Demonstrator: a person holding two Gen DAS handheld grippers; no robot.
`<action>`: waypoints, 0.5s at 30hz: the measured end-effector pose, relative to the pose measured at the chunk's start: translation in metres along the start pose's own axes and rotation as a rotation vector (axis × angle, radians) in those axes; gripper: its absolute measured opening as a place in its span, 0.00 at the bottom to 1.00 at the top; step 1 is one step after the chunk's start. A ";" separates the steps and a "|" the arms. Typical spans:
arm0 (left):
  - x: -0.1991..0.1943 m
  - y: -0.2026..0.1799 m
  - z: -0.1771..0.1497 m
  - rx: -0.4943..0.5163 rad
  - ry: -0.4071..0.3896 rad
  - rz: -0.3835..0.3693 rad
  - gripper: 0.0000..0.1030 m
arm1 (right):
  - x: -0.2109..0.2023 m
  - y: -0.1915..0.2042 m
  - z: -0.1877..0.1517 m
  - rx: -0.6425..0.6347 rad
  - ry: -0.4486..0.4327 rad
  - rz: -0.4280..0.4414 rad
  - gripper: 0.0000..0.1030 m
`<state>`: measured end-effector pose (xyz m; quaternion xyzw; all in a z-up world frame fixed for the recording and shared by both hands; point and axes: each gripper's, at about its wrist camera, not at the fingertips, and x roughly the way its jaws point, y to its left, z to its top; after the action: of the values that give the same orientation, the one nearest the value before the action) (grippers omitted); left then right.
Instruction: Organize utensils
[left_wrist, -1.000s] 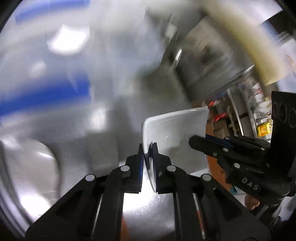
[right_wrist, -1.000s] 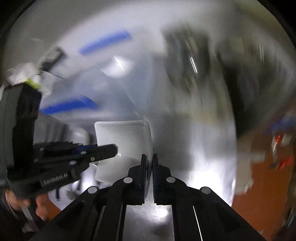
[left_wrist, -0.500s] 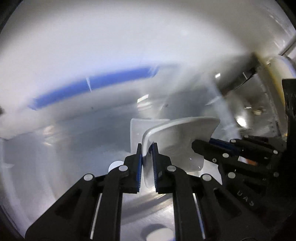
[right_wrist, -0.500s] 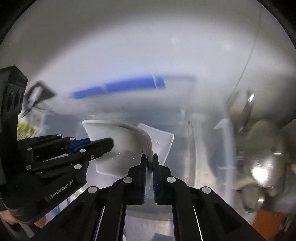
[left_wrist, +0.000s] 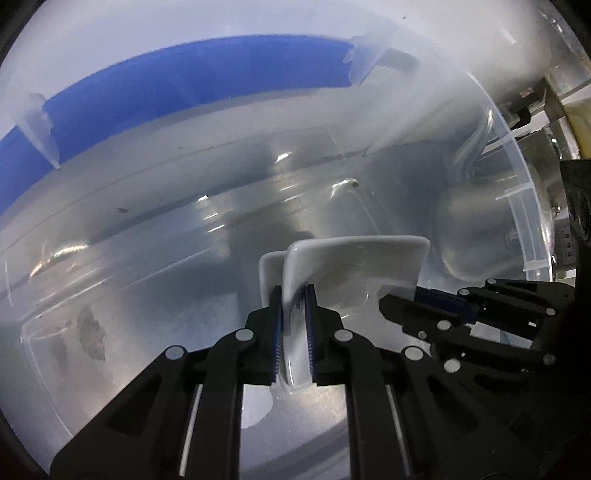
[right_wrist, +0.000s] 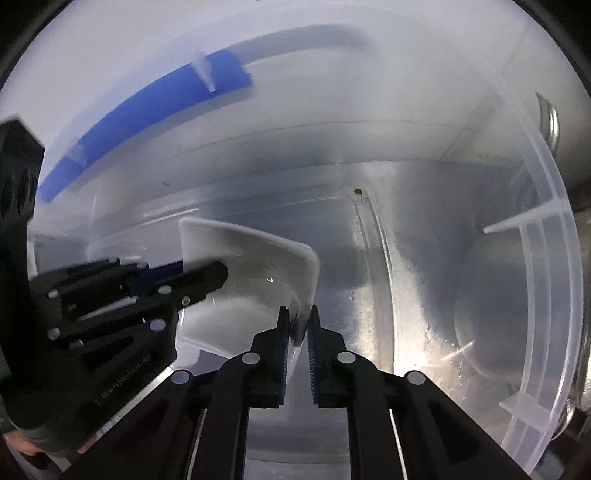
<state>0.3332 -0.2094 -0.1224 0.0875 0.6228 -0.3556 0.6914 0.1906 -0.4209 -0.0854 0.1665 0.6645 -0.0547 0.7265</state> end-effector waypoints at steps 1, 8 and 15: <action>0.000 -0.003 0.001 0.006 -0.006 0.012 0.08 | 0.000 0.002 0.002 0.003 0.005 0.002 0.14; -0.035 -0.024 -0.008 0.058 -0.078 0.059 0.38 | -0.042 0.002 -0.009 -0.037 -0.070 0.002 0.17; -0.095 -0.048 -0.057 0.080 -0.179 0.105 0.38 | -0.153 -0.009 -0.114 -0.116 -0.242 0.072 0.46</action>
<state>0.2612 -0.1759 -0.0310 0.1152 0.5385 -0.3498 0.7579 0.0624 -0.4151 0.0561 0.1400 0.5676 -0.0097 0.8112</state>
